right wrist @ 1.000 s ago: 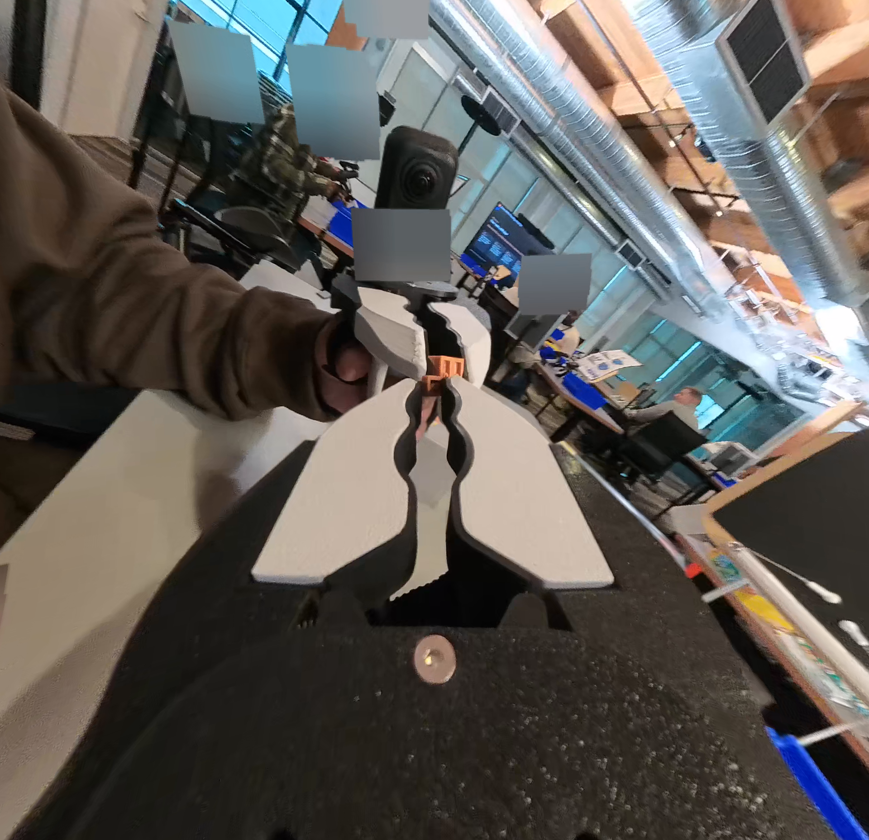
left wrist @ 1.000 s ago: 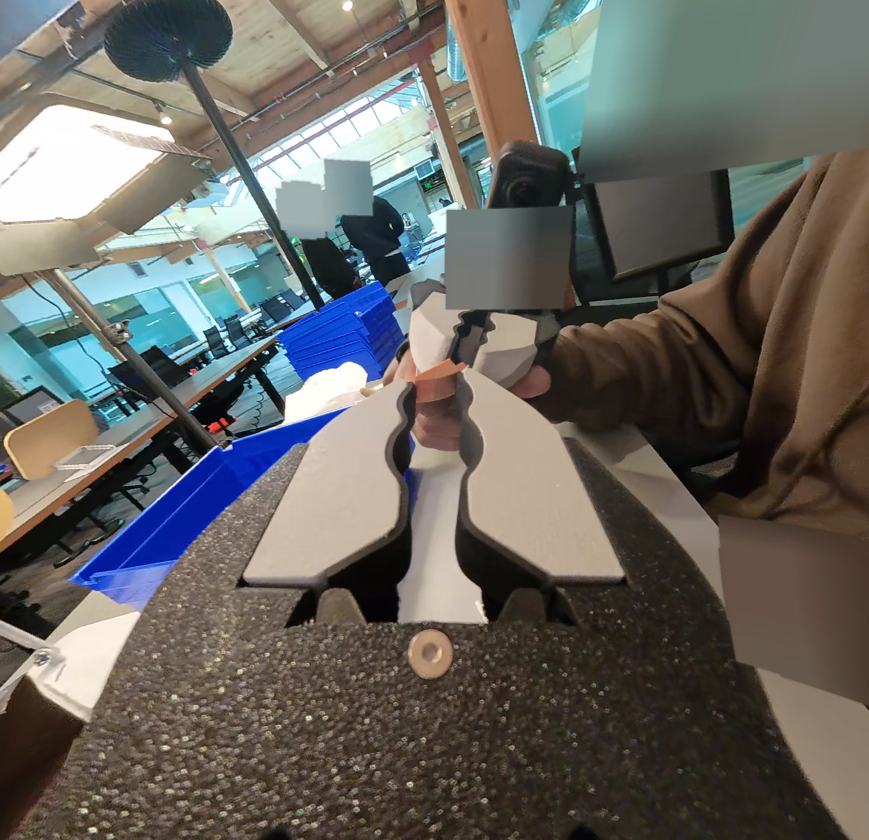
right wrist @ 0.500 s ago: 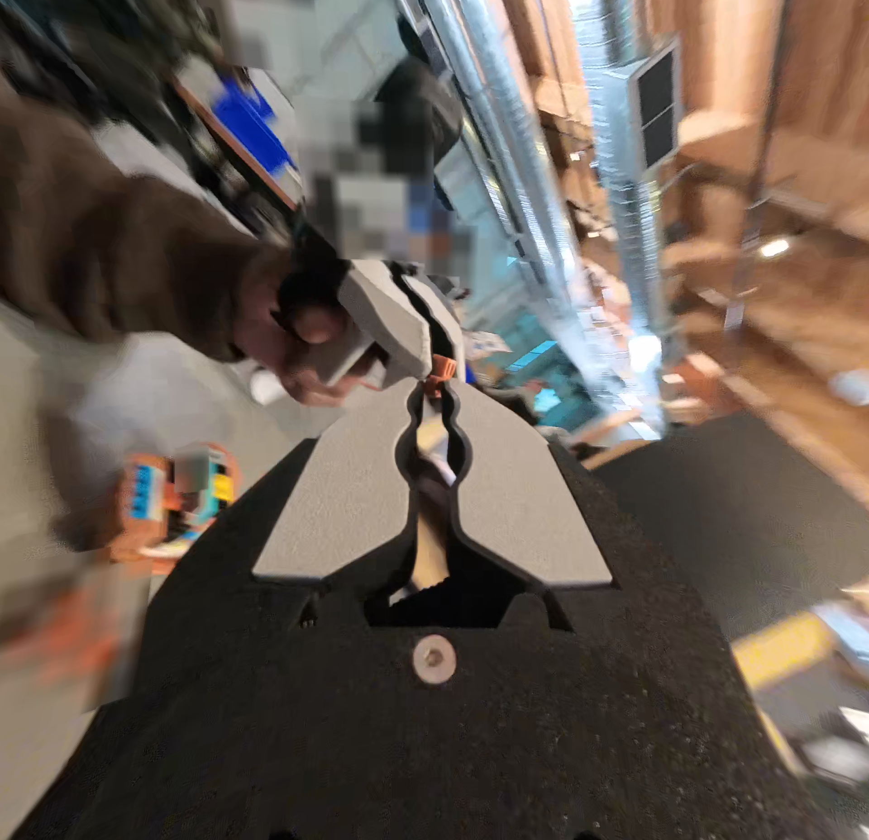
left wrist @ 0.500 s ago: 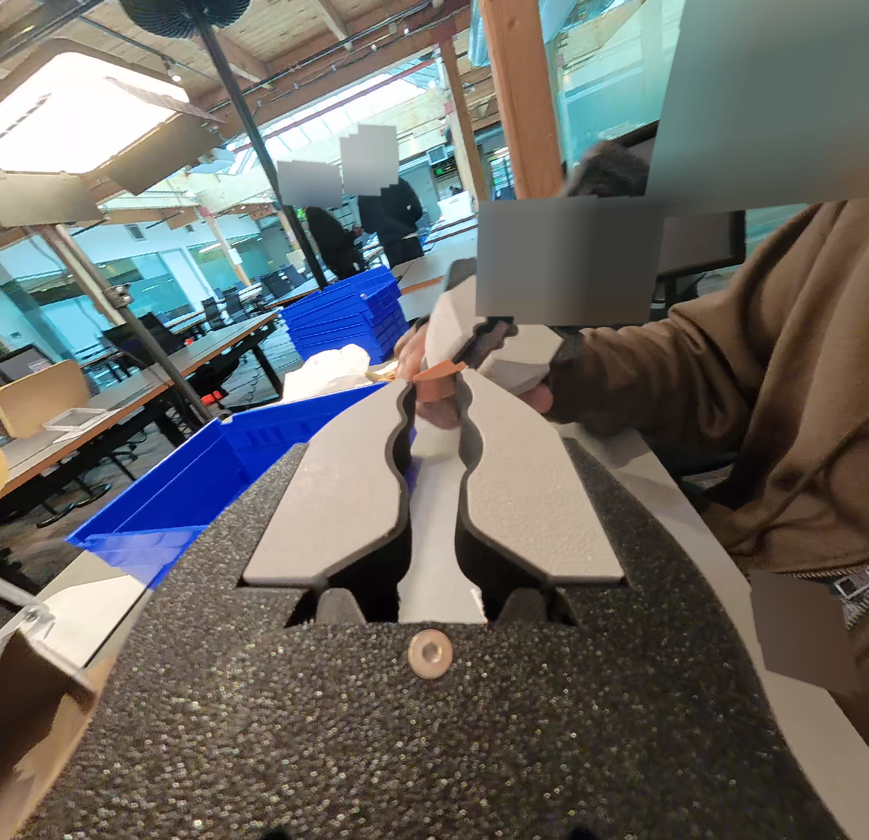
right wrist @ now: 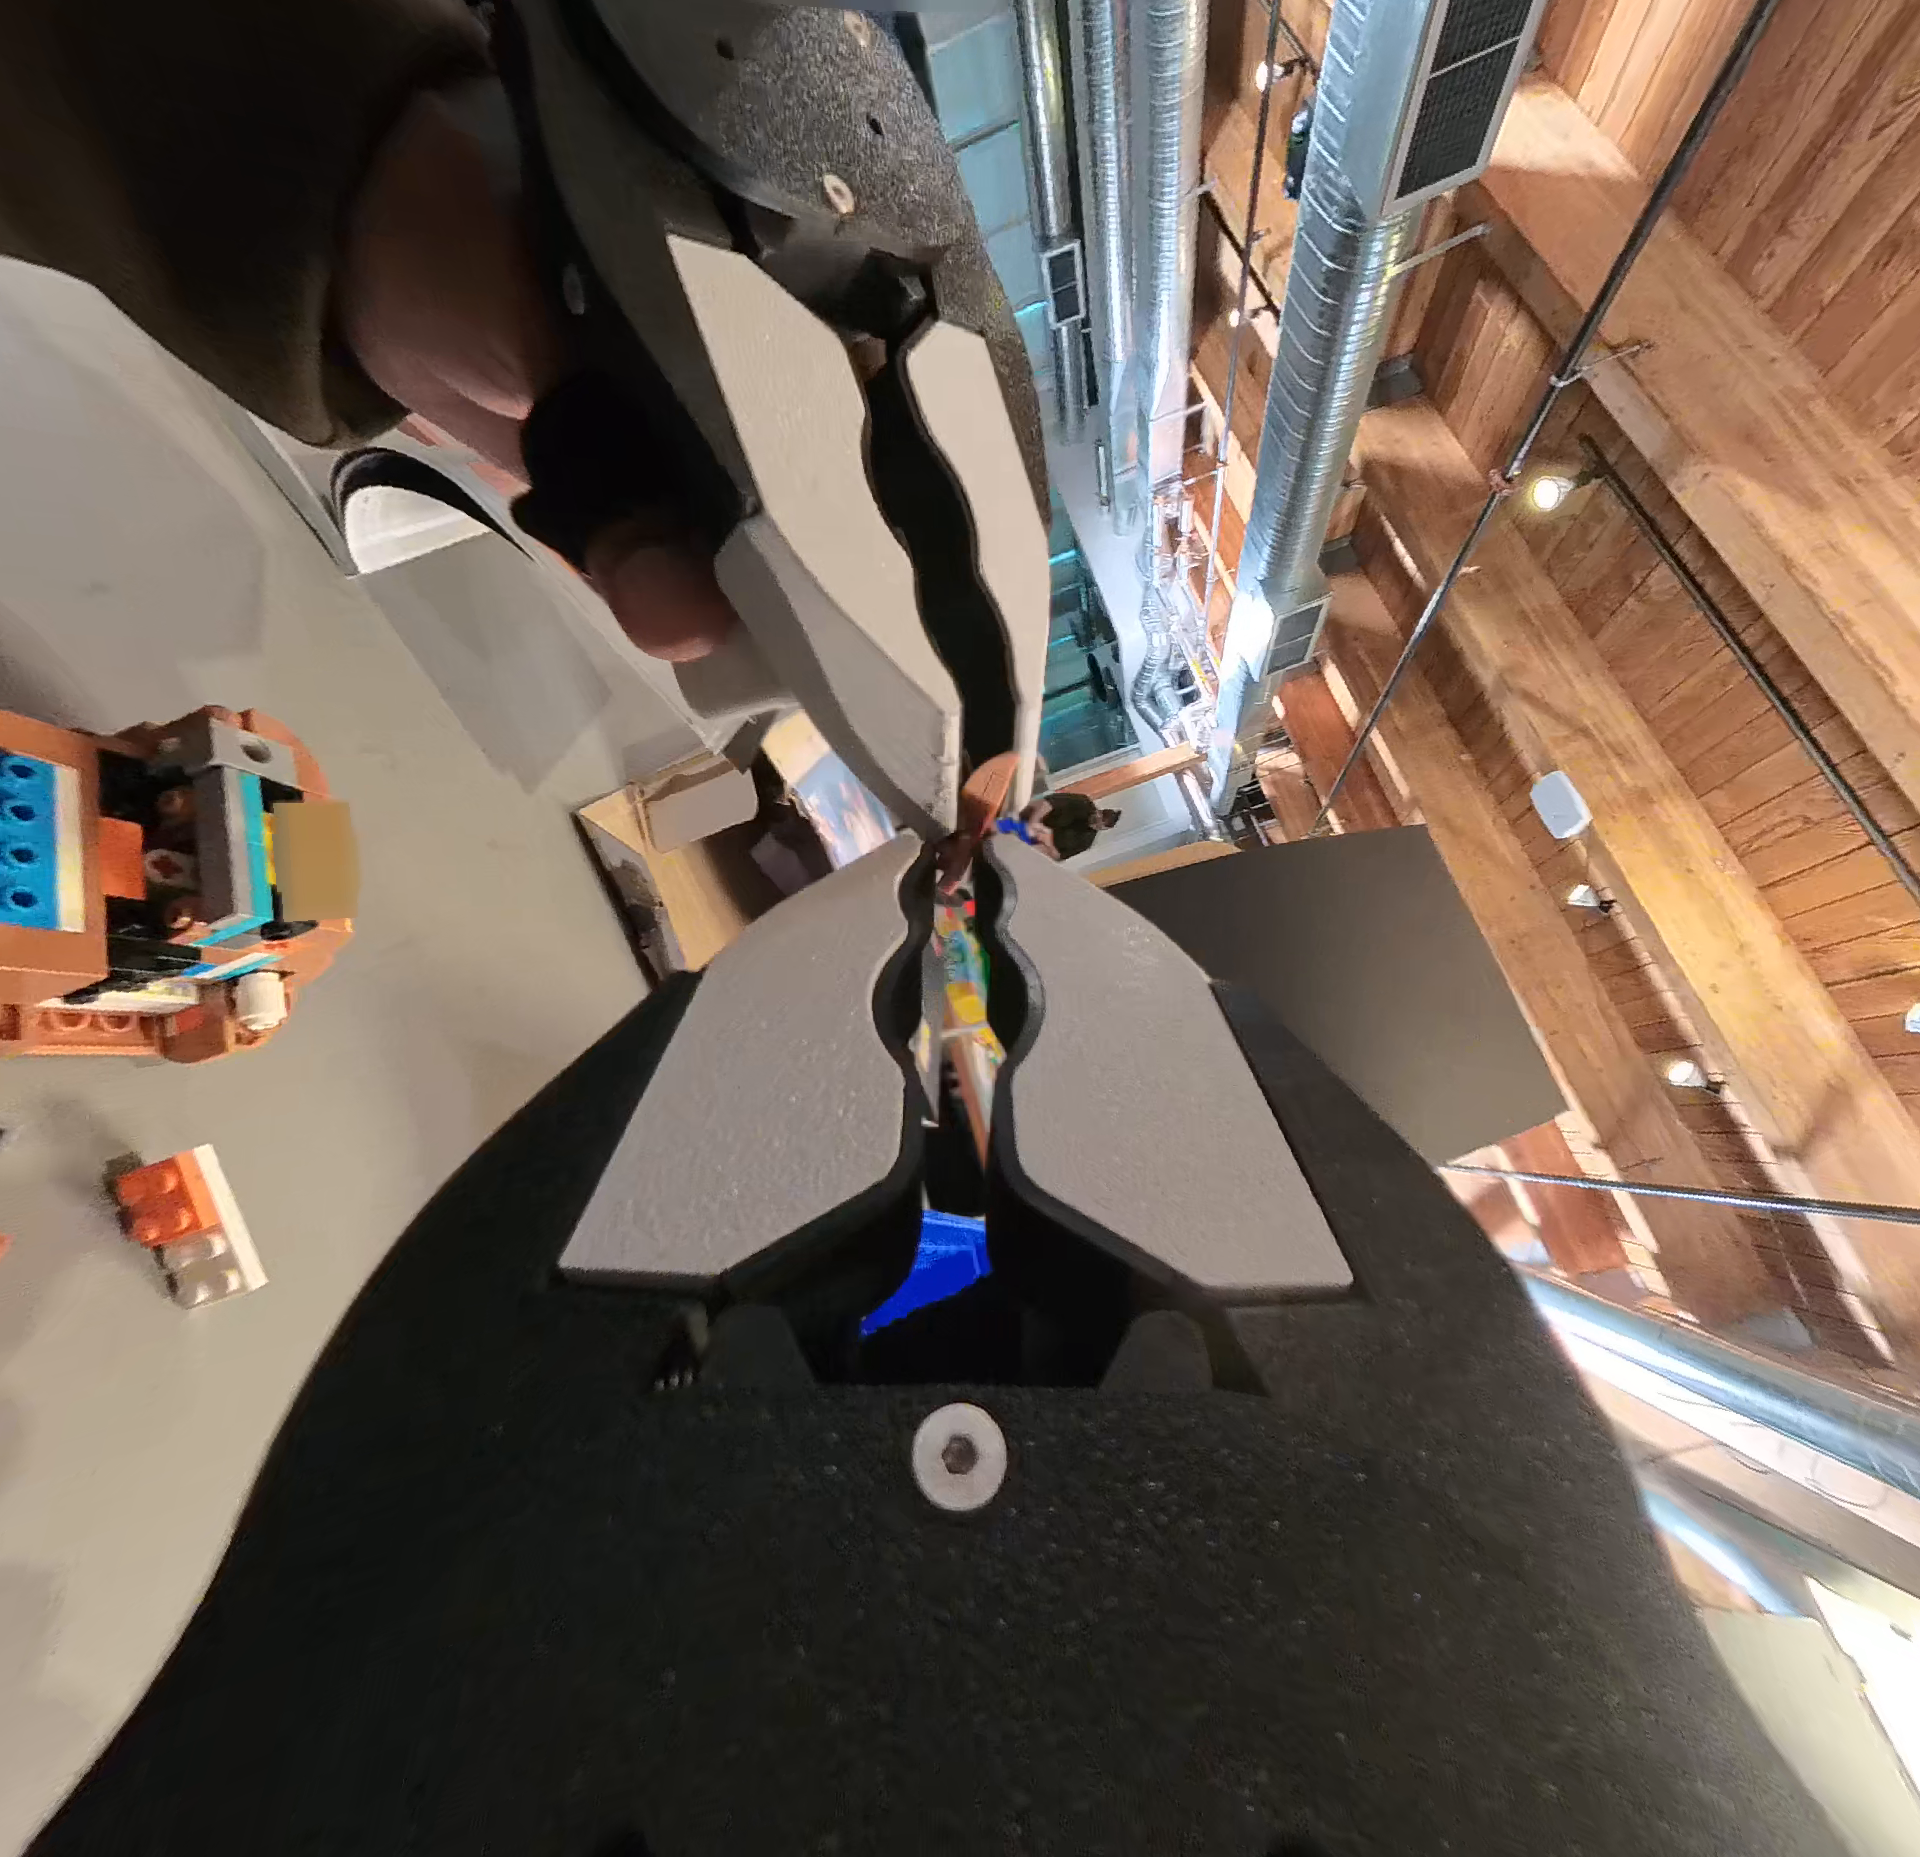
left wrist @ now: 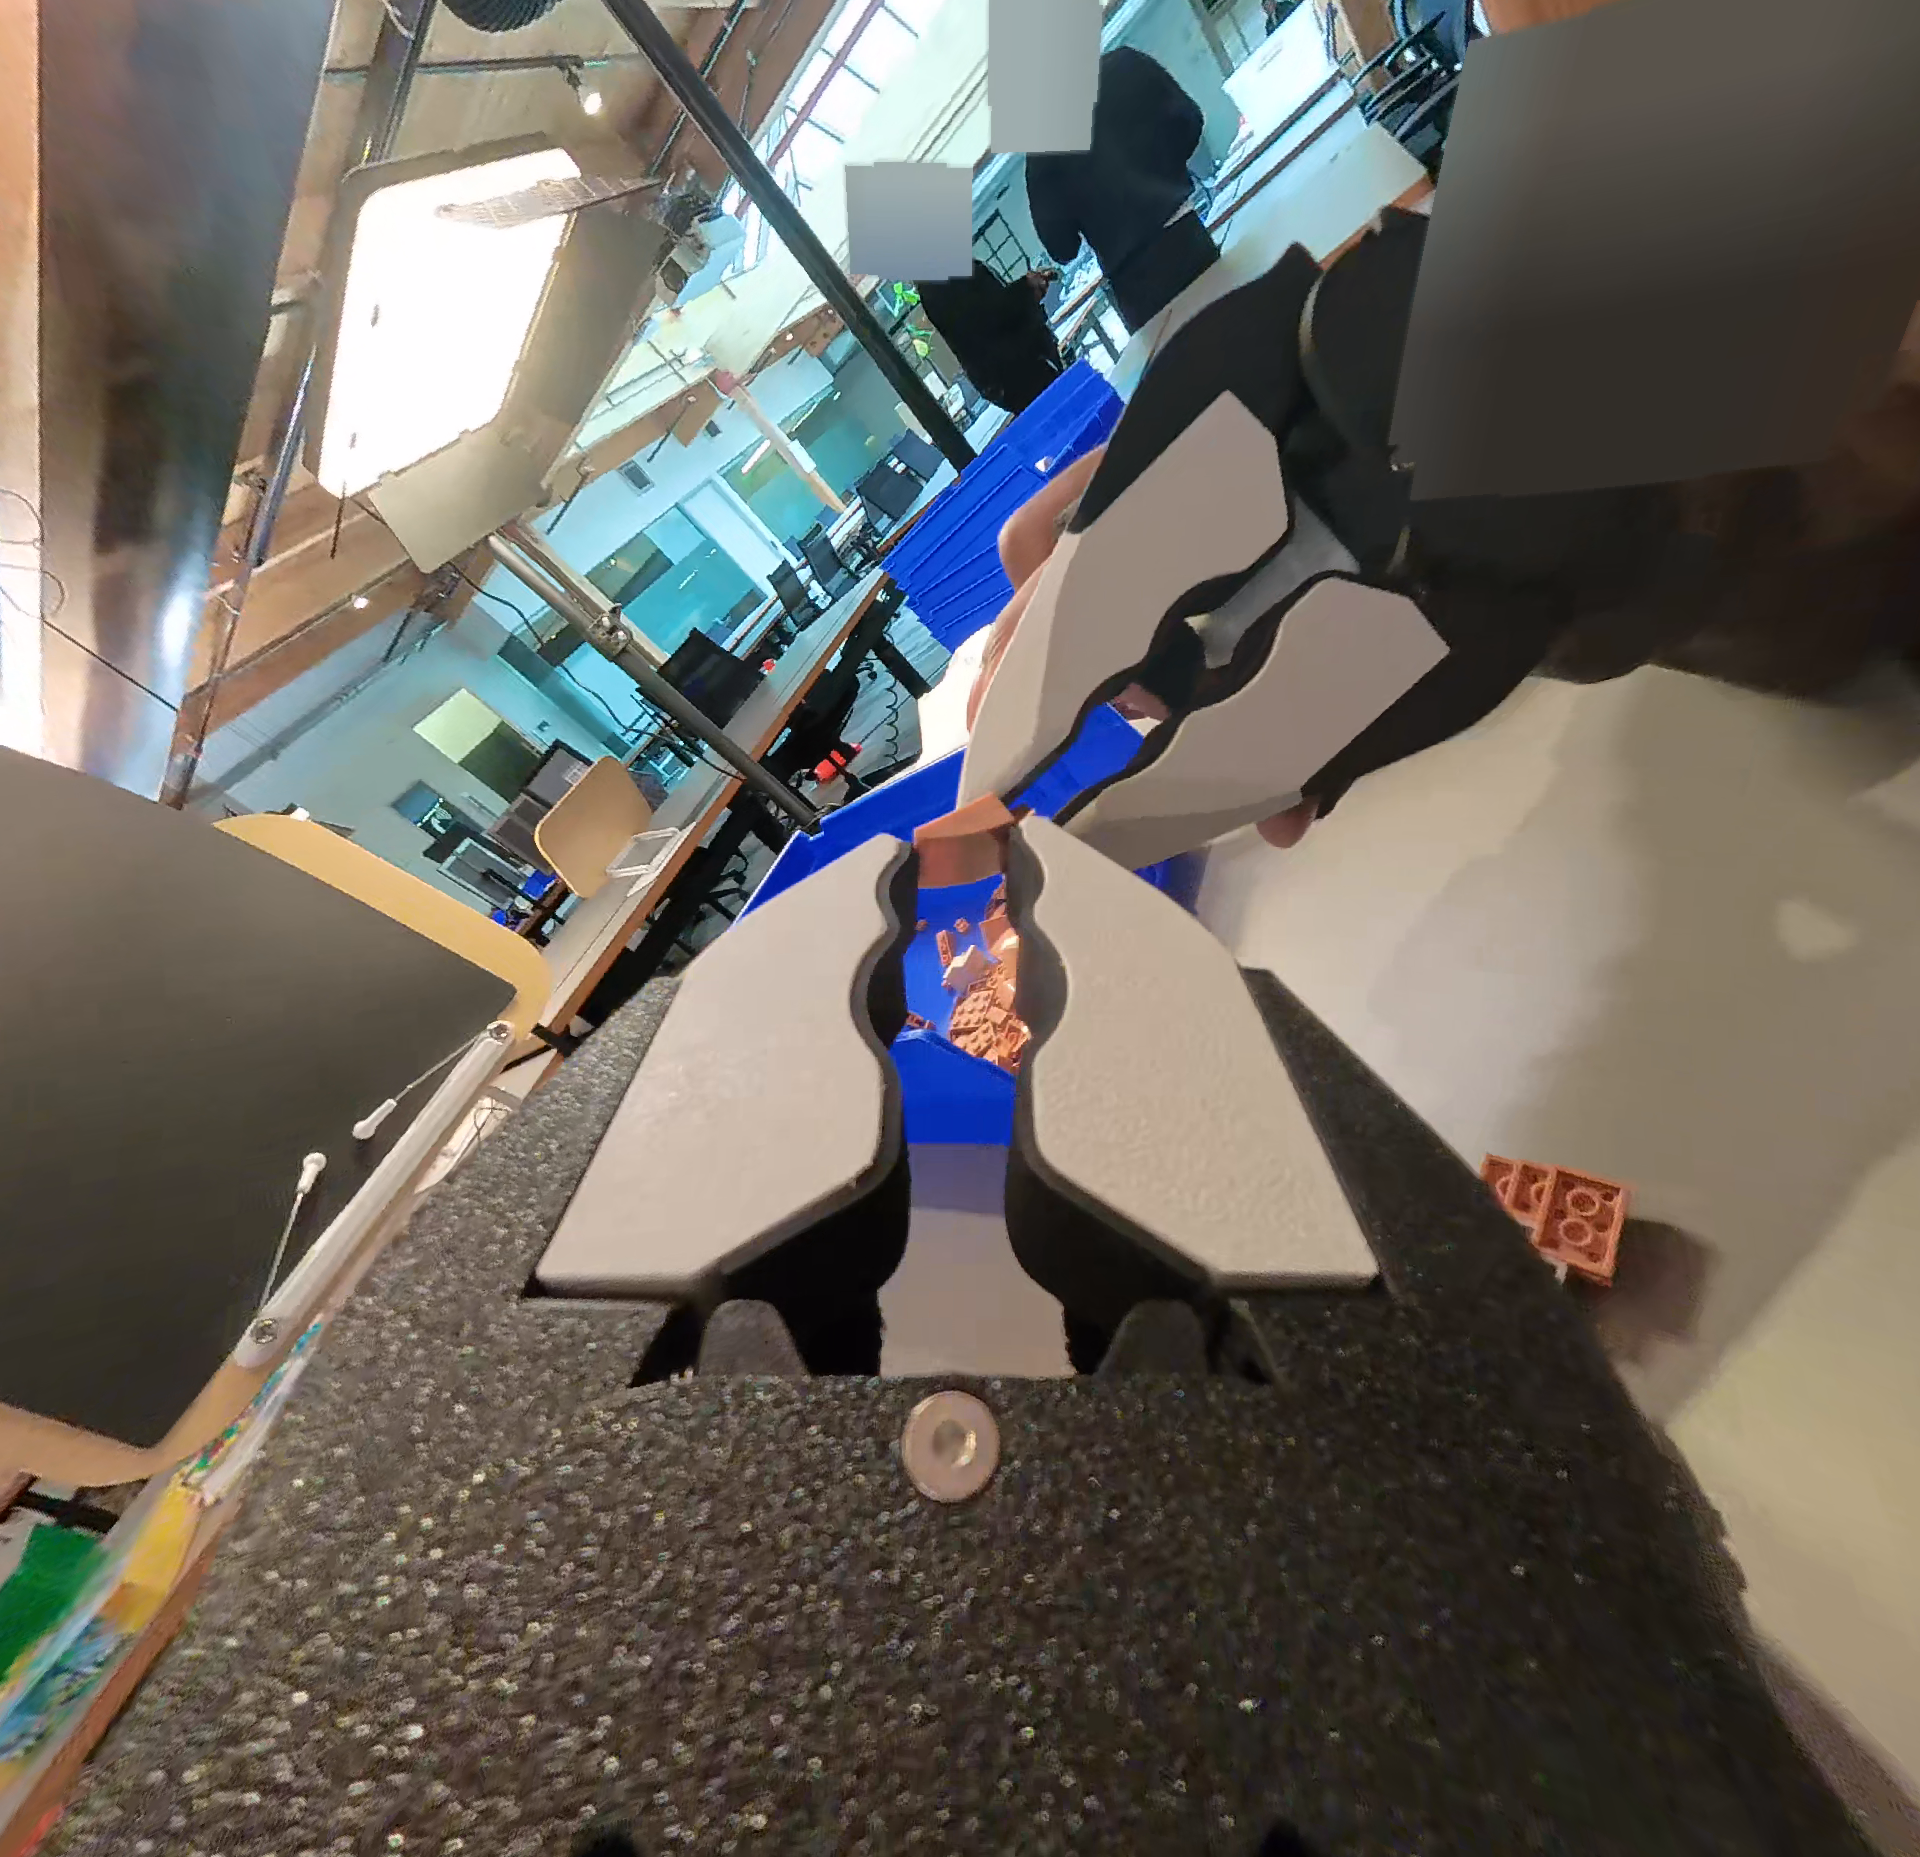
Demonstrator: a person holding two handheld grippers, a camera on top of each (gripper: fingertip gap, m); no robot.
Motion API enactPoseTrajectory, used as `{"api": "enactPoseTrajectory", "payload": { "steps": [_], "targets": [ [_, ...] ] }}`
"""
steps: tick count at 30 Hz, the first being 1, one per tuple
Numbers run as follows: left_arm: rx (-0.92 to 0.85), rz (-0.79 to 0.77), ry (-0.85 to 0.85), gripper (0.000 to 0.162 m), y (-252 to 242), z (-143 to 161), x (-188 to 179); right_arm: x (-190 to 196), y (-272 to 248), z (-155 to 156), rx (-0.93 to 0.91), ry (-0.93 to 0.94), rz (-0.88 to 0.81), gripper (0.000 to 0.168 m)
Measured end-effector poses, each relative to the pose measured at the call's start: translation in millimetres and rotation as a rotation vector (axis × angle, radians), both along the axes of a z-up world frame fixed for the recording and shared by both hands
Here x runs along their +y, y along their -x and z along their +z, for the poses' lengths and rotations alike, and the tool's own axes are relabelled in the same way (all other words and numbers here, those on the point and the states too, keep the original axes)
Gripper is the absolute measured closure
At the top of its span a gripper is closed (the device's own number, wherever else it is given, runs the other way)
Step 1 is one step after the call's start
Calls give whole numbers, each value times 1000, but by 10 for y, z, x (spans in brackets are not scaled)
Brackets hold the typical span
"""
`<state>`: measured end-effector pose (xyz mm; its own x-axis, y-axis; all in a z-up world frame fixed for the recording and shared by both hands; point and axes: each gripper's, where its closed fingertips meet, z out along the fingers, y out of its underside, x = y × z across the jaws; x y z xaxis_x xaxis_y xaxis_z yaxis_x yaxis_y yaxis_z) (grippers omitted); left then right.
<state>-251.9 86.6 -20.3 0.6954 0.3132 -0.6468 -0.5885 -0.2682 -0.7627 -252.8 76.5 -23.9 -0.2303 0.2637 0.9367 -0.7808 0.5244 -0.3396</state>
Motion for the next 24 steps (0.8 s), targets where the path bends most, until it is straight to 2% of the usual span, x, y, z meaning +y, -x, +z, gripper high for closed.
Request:
{"api": "enactPoseTrajectory", "payload": {
  "steps": [5, 11, 12, 14, 19, 24],
  "targets": [
    [24, -35, 43, 146, -65, -35, 8, 8, -71, -38, -133, -9, 95, 164],
    [41, -107, 86, 147, -162, -95, 4, 21, -174, -82, -403, 16, 269, 164],
    [53, -119, 83, 157, -179, -84, -15, 49, -185, -55, -459, 38, 310, 164],
    [32, -169, 84, 160, -253, -101, 16, 77, -188, -52, -576, 62, 370, 164],
    [1, -99, 42, 159, -110, -83, 26, 89, -47, -18, -491, 102, 277, 164],
    [-88, -123, -41, 158, -88, -2, 3, 72, -32, 54, -420, 146, 241, 164]
  ]
}}
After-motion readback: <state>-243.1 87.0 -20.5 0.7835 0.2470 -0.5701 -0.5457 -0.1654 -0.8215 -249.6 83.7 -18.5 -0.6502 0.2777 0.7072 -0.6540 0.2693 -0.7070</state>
